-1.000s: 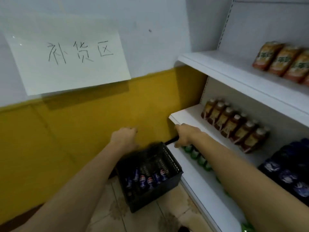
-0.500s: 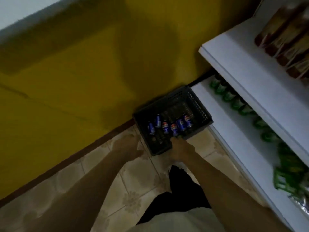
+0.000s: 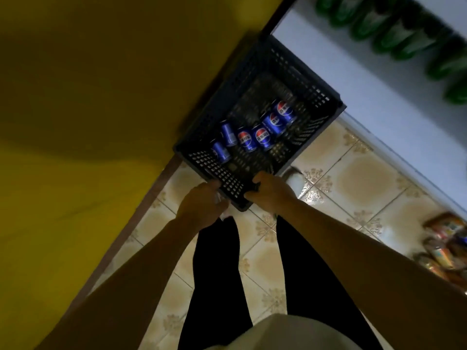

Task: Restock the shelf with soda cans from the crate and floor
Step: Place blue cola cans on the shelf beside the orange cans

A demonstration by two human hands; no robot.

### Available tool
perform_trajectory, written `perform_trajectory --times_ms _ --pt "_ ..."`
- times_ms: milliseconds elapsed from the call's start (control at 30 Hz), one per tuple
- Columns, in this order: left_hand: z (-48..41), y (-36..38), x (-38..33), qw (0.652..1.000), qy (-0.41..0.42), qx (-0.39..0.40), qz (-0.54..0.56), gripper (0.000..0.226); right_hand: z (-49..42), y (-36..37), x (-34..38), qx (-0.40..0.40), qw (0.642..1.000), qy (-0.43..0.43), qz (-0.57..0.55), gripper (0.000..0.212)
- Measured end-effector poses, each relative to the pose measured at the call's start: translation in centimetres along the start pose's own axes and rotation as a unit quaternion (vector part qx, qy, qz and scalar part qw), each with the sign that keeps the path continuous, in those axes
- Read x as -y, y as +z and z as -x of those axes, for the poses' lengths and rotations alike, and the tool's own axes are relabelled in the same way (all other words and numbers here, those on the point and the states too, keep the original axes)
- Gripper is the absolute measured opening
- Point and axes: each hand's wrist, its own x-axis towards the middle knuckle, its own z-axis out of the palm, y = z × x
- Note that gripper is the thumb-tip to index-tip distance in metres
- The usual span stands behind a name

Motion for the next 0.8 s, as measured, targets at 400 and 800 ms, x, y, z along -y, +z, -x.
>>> perform_trajectory --times_ms 400,800 --pt "-29.4 3.4 6.0 0.999 0.004 0.022 -0.046 0.035 -23.6 9.0 -3.6 -0.04 0.946 0.146 -0.288 0.03" --pt "-45.5 10.8 12.3 0.999 -0.032 -0.042 0.003 0.059 -44.4 16.2 -4.9 -0.049 0.723 0.199 -0.66 0.029"
